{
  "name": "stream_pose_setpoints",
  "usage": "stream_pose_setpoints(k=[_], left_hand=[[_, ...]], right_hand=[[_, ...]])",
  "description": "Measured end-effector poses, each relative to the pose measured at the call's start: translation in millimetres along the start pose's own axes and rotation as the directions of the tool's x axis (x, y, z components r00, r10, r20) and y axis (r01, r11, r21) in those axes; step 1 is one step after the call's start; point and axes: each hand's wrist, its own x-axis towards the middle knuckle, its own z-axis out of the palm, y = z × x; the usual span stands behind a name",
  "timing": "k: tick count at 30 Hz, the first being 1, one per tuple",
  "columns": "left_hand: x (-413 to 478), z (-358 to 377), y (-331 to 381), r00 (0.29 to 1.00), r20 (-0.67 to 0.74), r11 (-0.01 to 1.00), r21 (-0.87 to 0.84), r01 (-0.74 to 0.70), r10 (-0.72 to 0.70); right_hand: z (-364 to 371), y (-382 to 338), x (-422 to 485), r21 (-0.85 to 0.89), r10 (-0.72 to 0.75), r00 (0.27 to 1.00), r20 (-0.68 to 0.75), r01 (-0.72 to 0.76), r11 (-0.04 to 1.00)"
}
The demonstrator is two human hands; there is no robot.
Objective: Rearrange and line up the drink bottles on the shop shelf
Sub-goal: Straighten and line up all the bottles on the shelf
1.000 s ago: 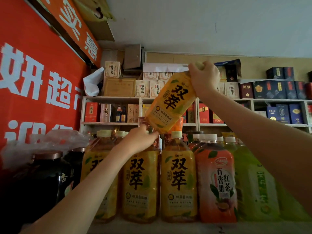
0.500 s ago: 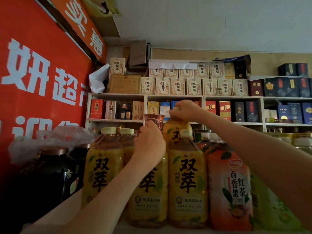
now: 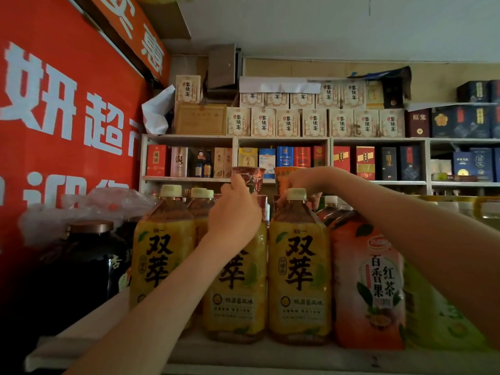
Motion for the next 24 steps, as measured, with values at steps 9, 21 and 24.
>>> stream_pose_setpoints(k=[9,21,24], left_hand=[[-2.7,0.4,10.5,0.997,-0.021,0.991,0.106,0.081,-0.079],[-5.9,-21.0,5.7,0.997,0.083,0.997,-0.070,0.008,-0.002],[-9.5,-55.9,-13.2,0.987,-0.063,0.978,-0.136,-0.157,0.149]], right_hand=[[-1.5,-9.2,-6.3,0.167,0.029,1.000,-0.007,-0.028,0.986],[-17.8,-28.1,-26.4,0.030,0.052,0.997,-0.051,-0.051,0.998],[-29.0,-50.9,-33.8,-0.268,-0.142,0.943,-0.302,0.059,0.962]])
